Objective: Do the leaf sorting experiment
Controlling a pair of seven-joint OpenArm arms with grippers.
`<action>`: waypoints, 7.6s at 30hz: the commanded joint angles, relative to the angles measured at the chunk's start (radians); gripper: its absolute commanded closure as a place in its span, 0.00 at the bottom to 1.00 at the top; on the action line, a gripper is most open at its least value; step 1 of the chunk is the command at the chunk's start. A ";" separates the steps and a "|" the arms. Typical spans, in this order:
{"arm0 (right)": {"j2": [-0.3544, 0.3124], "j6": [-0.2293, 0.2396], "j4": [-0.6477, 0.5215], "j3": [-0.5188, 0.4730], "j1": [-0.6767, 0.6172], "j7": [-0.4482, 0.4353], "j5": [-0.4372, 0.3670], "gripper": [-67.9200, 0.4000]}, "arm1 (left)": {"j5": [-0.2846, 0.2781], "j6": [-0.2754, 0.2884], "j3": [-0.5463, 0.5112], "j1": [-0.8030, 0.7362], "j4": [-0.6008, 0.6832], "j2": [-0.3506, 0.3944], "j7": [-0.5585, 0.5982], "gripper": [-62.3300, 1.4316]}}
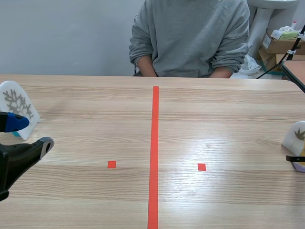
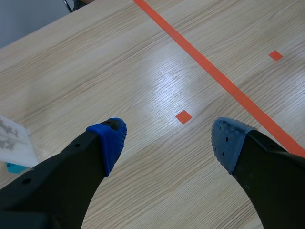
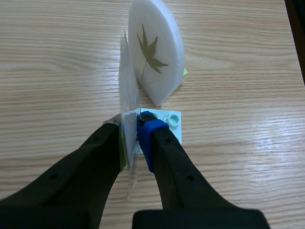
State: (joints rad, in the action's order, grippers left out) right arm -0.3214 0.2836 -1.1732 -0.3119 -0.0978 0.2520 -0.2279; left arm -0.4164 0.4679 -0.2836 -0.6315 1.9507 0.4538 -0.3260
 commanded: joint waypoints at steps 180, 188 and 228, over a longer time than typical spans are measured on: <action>-0.255 0.242 -0.887 0.274 -0.471 0.091 -0.247 0.26 | -0.010 -0.001 0.003 0.000 0.010 -0.007 -0.056 0.31; -0.280 0.287 -0.742 0.278 -0.344 0.093 -0.248 0.26 | -0.010 -0.001 0.003 0.000 0.010 -0.007 -0.049 0.31; 0.053 0.396 0.040 0.858 0.389 -0.043 0.002 0.26 | -0.010 -0.001 0.003 0.000 0.010 -0.010 -0.034 0.31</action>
State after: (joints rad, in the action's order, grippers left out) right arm -0.2619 0.6792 -1.1225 0.5529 0.2687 0.2199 -0.2188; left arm -0.4198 0.4679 -0.2836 -0.6315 1.9503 0.4515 -0.3733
